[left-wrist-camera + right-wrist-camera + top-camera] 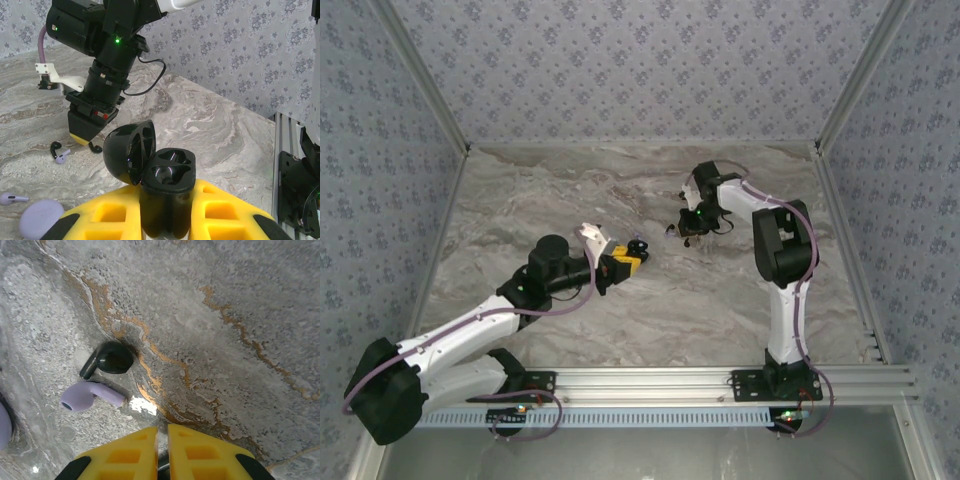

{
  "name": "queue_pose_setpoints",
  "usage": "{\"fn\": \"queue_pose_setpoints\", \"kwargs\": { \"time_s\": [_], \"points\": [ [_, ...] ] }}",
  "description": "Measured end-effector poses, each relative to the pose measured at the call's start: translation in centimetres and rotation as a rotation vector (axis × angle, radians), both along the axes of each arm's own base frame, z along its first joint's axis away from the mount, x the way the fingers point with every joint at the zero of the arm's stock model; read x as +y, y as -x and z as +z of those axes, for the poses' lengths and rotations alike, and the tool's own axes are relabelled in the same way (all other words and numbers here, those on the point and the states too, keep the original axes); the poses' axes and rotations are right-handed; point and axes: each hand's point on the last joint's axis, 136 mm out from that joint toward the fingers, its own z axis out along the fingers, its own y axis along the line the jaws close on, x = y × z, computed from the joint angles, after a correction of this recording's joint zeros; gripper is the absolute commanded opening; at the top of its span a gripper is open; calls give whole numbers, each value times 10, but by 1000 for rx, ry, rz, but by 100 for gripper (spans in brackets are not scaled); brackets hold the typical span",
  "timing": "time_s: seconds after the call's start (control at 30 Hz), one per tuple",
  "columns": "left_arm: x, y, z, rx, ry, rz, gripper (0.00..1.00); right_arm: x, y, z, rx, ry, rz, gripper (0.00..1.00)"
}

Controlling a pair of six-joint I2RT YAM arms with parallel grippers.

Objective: Insert wireless bluetooth earbuds into charging case

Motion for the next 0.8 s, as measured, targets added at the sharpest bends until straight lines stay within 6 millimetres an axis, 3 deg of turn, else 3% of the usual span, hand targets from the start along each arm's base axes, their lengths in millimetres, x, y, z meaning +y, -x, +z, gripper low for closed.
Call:
{"fn": "queue_pose_setpoints", "kwargs": {
  "time_s": [0.33,0.8],
  "points": [
    [0,0,0,1,-1,0,13,-5,2,-3,-6,53,-8,14],
    [0,0,0,0,0,0,13,-19,23,-4,-8,130,-15,14]
  ]
}}
